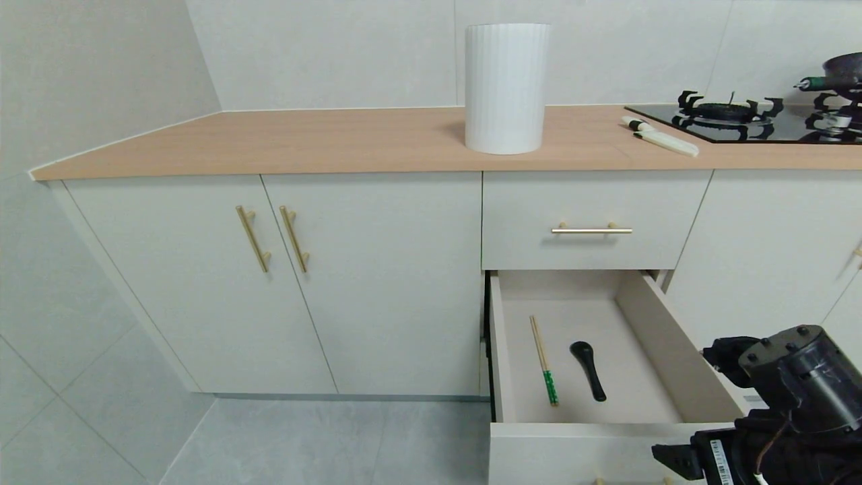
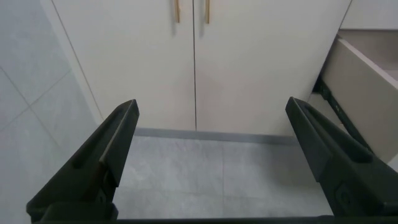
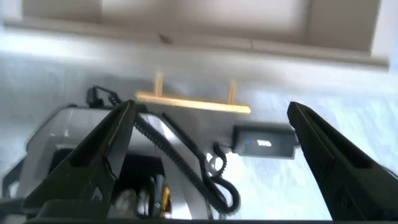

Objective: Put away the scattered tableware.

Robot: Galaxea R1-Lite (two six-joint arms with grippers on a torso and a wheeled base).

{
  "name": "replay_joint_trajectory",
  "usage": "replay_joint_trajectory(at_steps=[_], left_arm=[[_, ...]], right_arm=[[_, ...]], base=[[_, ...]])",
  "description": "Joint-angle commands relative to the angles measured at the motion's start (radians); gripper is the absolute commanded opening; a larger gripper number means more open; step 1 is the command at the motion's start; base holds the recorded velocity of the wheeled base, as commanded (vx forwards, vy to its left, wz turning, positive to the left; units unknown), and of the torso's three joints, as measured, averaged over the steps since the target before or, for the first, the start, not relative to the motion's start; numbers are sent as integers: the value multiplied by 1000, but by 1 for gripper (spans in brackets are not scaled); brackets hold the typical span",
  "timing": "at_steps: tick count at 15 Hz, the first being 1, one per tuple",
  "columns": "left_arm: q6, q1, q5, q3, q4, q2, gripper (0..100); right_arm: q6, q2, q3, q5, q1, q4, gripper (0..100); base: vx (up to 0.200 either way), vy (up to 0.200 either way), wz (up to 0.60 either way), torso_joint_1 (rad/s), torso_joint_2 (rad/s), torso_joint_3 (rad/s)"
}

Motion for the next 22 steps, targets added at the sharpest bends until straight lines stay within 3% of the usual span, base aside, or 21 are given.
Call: replay_joint_trajectory(at_steps=[1, 10, 22], left_arm=[[0, 0, -1, 0, 0, 0, 100], [0, 0, -1, 0, 0, 0, 100], [0, 0, 1, 0, 0, 0, 100]], right_arm=[[0, -32, 0, 2, 6, 40, 100], [58, 200, -6, 59, 11, 32, 100], [47, 228, -4, 53, -35, -89, 100]], base=[[0, 0, 0, 0, 0, 0], [0, 0, 0, 0, 0, 0], [0, 0, 0, 0, 0, 0]])
